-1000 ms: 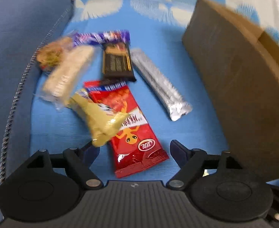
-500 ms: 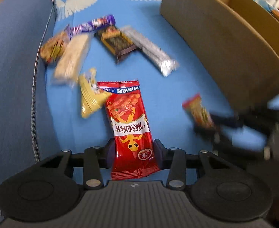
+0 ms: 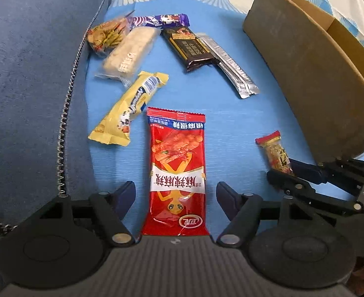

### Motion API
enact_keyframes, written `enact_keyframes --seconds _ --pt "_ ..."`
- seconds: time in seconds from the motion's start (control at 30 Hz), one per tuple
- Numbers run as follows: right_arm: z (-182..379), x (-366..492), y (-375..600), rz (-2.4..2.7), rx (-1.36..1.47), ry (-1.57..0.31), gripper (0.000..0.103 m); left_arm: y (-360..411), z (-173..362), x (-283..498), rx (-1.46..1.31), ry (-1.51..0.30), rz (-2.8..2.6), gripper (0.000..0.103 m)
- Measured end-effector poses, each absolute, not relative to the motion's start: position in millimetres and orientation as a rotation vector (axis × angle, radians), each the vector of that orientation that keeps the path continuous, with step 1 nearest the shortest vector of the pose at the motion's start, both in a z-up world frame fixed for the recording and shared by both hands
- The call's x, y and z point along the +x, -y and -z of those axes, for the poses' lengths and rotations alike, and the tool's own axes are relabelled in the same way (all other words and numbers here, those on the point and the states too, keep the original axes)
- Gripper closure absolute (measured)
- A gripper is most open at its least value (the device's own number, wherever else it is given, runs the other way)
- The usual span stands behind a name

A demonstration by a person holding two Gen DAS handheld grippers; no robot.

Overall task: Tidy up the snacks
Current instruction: 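Grasp the red spicy-strip packet with the left gripper while the right holds the granola bar, then lift the red spicy-strip packet with the left gripper while the right holds the granola bar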

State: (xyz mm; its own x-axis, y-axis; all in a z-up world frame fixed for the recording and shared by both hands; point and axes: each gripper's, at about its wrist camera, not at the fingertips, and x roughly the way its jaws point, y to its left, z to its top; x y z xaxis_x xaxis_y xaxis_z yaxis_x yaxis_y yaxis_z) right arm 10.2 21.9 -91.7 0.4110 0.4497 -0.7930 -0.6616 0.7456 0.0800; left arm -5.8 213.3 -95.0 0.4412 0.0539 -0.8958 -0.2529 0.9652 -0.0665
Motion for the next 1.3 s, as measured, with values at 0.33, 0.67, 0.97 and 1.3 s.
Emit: enact_keyframes --seconds 0.33,0.67,0.97,1.3 --pt "93.0 8.2 -23.3 -0.714 -0.289 -0.893 0.079 -190.1 103.5 2.4 -0.055 -1.107 -0.189 0.028" --pt "80.0 4.9 -17.3 -0.711 -0.260 -0.823 0.083 -199.3 95.8 -10.3 -0.117 -1.032 -0.197 0.056" --pt "82.8 5.2 -18.1 -0.715 -0.268 -0.834 0.083 -201.2 84.6 -20.5 -0.153 -0.932 -0.189 0.057" --pt "78.7 6.0 -16.1 -0.713 -0.253 -0.809 0.083 -200.3 78.0 -27.8 -0.164 -0.863 -0.184 0.058"
